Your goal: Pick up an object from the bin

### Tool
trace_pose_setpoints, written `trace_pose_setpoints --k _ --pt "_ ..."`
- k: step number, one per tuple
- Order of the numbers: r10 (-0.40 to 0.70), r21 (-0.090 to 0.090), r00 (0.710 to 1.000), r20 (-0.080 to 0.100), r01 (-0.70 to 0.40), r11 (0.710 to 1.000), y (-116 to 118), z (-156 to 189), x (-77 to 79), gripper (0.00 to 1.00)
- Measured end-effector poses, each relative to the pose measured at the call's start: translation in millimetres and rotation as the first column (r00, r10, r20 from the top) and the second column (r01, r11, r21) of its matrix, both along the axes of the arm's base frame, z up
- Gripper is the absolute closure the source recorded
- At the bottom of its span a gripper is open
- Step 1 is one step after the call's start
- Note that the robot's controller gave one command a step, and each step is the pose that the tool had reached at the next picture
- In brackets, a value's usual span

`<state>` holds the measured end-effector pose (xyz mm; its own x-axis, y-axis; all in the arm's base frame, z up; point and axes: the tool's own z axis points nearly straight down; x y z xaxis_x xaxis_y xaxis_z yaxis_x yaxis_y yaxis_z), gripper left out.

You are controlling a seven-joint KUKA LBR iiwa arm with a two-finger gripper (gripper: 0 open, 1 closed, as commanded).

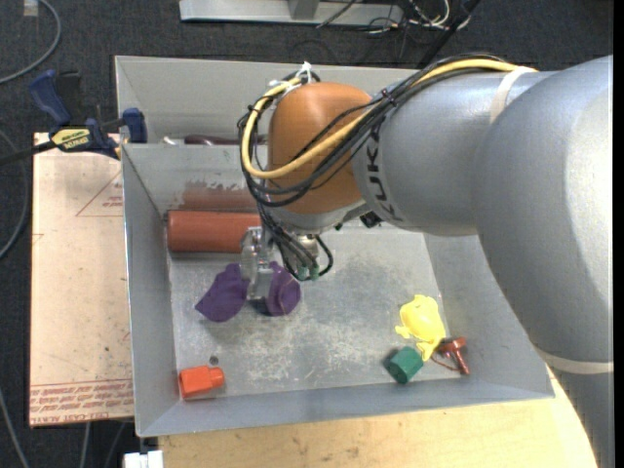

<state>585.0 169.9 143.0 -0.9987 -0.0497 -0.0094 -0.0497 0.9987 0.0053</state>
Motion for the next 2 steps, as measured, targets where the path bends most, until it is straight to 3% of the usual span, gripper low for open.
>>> trace_pose_setpoints --k 1,2 --pt "0.000 0.000 1.000 0.000 0.000 1.000 0.0 0.0 0.0 1.00" --pt "0.021 0.003 1.000 0.011 -0.021 1.000 13.5 163.7 18.0 1.00"
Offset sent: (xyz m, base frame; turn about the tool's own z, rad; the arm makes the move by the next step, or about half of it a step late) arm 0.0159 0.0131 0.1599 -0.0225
